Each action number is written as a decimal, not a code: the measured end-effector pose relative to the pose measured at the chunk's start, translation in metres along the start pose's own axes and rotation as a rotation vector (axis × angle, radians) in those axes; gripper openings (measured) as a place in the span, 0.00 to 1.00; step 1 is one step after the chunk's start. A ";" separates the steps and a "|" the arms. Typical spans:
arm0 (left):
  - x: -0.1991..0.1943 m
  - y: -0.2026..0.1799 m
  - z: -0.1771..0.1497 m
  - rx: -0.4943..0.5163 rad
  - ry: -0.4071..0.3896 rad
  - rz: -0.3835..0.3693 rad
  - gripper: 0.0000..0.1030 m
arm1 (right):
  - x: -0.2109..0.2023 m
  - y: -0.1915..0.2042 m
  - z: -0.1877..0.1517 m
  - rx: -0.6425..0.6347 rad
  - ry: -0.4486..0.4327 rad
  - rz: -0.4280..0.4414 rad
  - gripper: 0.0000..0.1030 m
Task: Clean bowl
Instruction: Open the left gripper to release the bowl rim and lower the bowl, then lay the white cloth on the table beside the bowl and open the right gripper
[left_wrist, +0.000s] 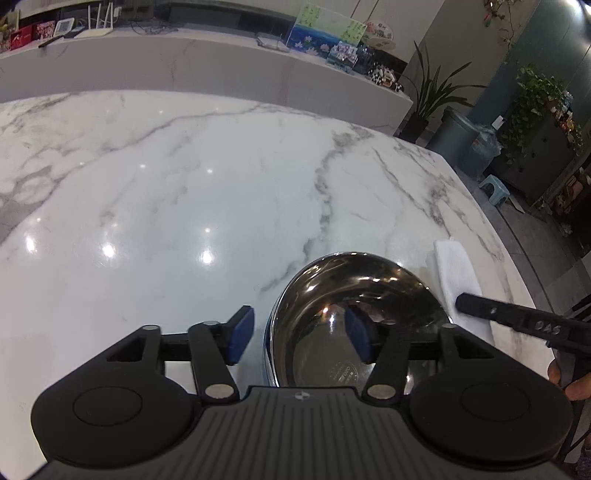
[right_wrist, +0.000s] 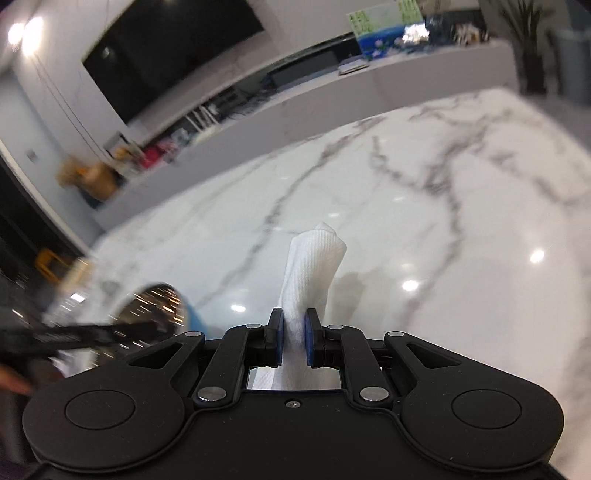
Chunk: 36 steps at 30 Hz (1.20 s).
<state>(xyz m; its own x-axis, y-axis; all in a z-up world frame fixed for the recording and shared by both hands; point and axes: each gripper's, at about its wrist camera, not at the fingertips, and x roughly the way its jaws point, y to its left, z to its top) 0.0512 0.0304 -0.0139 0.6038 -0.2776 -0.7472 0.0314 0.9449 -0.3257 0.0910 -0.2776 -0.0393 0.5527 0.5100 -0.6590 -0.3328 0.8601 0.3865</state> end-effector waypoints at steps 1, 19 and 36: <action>-0.002 0.000 0.001 0.001 -0.007 0.000 0.62 | 0.002 0.002 -0.001 -0.017 0.010 -0.036 0.11; -0.038 -0.010 0.000 0.028 -0.123 -0.063 0.76 | 0.000 0.043 -0.008 -0.178 -0.019 -0.291 0.44; -0.063 -0.038 -0.036 0.129 -0.146 -0.060 1.00 | -0.057 0.081 -0.042 -0.186 -0.155 -0.334 0.77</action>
<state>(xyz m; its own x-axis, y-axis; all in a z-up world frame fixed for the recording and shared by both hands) -0.0162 0.0054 0.0249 0.7063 -0.3147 -0.6341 0.1665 0.9445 -0.2833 0.0010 -0.2370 0.0024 0.7578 0.2099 -0.6178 -0.2402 0.9701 0.0349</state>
